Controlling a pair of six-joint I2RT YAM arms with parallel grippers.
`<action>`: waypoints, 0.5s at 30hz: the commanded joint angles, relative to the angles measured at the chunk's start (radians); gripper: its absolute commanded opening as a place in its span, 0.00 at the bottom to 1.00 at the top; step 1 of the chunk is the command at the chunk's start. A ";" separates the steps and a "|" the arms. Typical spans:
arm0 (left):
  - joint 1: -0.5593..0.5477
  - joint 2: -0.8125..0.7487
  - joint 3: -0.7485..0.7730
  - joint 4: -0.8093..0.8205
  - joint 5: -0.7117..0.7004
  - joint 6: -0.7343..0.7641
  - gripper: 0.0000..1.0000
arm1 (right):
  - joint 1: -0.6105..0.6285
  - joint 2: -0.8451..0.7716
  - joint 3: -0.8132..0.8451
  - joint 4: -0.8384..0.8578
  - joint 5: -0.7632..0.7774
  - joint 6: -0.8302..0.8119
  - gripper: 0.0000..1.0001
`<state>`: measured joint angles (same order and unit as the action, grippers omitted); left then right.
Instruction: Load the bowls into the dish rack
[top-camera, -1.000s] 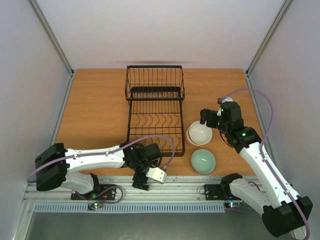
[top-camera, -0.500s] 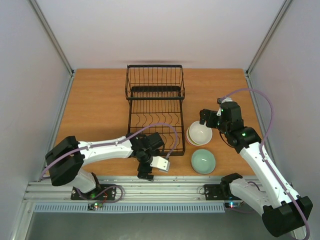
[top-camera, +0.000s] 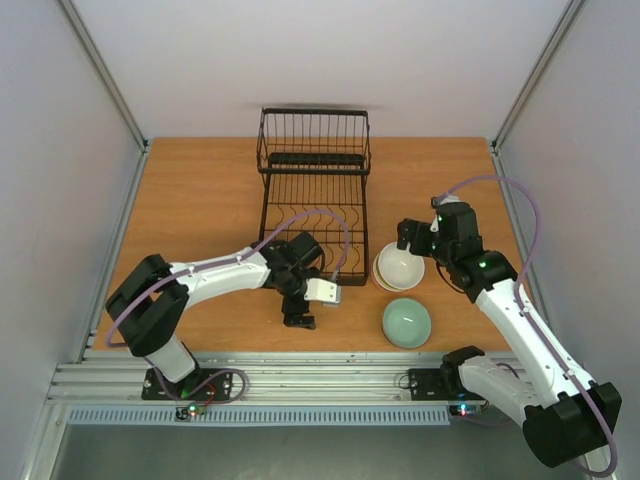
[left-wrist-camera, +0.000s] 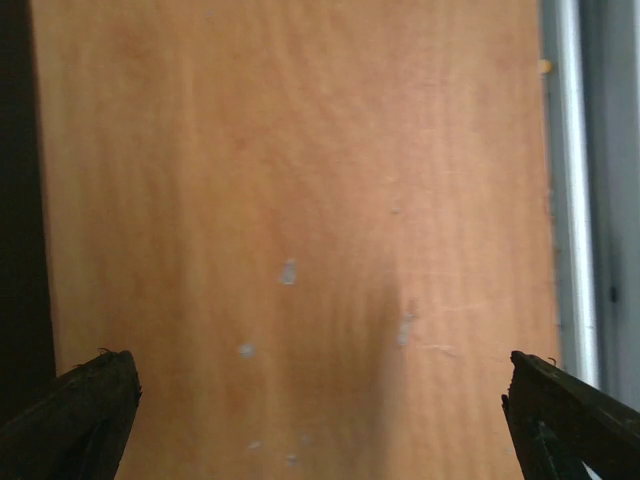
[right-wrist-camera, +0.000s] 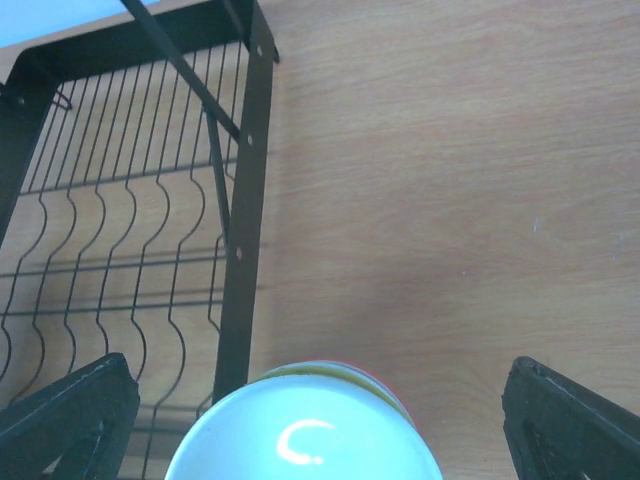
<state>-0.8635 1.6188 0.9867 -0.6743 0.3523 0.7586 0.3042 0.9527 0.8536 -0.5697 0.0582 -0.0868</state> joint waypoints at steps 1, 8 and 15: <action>0.048 0.061 0.021 0.094 -0.019 0.027 0.99 | 0.006 0.006 -0.012 0.011 0.032 0.025 0.99; 0.067 -0.019 0.029 0.136 0.013 -0.011 0.99 | 0.005 0.043 0.042 -0.079 0.213 0.085 0.98; 0.067 -0.162 0.101 0.135 -0.029 -0.177 0.99 | 0.006 0.045 0.110 -0.172 0.143 0.126 0.98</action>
<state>-0.8017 1.5280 1.0233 -0.5926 0.3531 0.7071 0.3042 1.0039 0.9009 -0.6754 0.2119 0.0086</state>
